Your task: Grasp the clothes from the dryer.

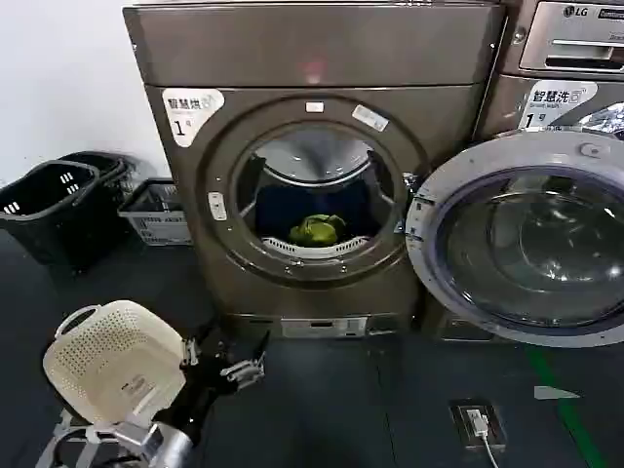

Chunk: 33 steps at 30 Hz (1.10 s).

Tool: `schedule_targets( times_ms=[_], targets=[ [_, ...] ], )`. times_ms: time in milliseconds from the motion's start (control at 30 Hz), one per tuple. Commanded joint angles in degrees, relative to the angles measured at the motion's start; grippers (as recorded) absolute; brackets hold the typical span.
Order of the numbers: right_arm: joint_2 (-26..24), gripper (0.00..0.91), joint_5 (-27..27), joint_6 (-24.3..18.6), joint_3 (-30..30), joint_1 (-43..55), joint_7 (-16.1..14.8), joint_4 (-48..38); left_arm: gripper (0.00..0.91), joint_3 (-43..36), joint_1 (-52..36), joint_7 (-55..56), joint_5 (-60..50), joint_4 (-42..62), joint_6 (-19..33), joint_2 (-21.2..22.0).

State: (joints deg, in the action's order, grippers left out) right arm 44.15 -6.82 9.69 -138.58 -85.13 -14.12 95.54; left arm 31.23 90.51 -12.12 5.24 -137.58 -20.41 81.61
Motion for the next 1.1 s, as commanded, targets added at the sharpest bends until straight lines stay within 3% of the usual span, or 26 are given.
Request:
schedule_targets(
  times_ms=[33,333,1100],
  targets=[
    [0.2,0.907,-0.5,0.2,0.2,0.2,-0.6,0.5,0.907,-0.2,0.1,0.3,0.1,0.4,0.5,-0.1],
    [-0.8,0.907,-6.5,-1.2,-0.4,-0.7,-1.3,-0.6,0.907,0.0,0.5,-0.8,0.2,-0.1,0.6,0.0],
    [-0.9,0.907,-4.0,-1.1,-2.9,-2.5,-2.5,-1.4,0.907,-2.0,1.0,-0.6,-2.8,-0.7,-0.2,-1.2]
  ],
)
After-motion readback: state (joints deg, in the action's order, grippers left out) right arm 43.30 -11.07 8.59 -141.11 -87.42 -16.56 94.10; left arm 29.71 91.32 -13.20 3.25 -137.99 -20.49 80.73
